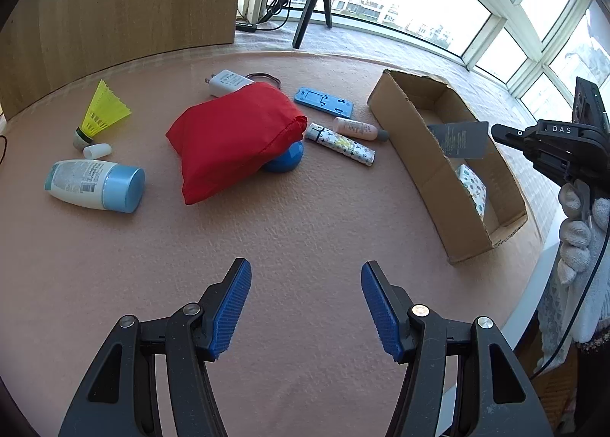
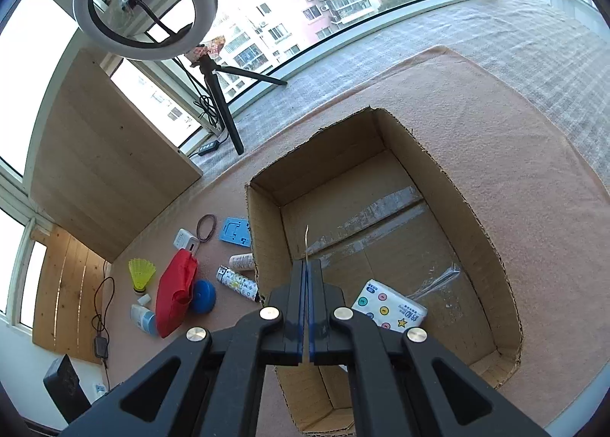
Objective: Organize objects
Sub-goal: 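Lift the black card and carry it over the cardboard box, then open the right tool to drop the card into the box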
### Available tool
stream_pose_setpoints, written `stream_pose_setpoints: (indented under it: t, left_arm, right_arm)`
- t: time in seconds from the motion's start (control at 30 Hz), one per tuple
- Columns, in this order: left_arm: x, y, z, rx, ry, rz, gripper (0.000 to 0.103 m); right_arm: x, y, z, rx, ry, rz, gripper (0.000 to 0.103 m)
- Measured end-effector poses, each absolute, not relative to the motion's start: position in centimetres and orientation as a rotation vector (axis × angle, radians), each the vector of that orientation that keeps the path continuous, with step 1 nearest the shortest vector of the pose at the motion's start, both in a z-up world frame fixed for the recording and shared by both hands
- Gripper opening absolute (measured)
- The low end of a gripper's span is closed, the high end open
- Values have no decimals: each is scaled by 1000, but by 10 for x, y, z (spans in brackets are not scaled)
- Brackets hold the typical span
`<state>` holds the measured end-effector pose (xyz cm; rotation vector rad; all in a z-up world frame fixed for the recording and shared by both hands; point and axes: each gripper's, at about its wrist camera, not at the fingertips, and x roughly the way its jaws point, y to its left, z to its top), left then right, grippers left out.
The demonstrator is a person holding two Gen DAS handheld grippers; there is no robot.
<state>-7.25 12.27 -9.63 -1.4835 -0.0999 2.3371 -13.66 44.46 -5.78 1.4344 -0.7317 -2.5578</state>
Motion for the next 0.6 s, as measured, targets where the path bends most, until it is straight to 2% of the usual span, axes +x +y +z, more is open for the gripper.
stream_pose_setpoints:
  t: [0.37,0.4,0.47,0.5,0.53,0.6]
  left_arm:
    - [-71,120,-96,-1484,-109,2342,64]
    - [-71,119,-97,-1487,-112,2341,64]
    - [-71,118,-98,-1489,-116,2344,64]
    - [-71,117,-98,-1490,-118,2346,64]
    - [-71,116,-99,-1492,-122,2347,64]
    - [-71,113,-99,-1495,-127,2351,64]
  right_arm:
    - [-141,448,-65,1477,-731,-2537,3]
    - [-141,445,-65,1480,-723,-2528,9]
    - [-142,440,-64,1484,-702,-2522,28]
    - [-142,437,-63,1477,-684,-2525,41]
    - [-142,433,-61,1467,-662,-2531,44]
    - [-144,423,-58,1465,-599,-2530,44]
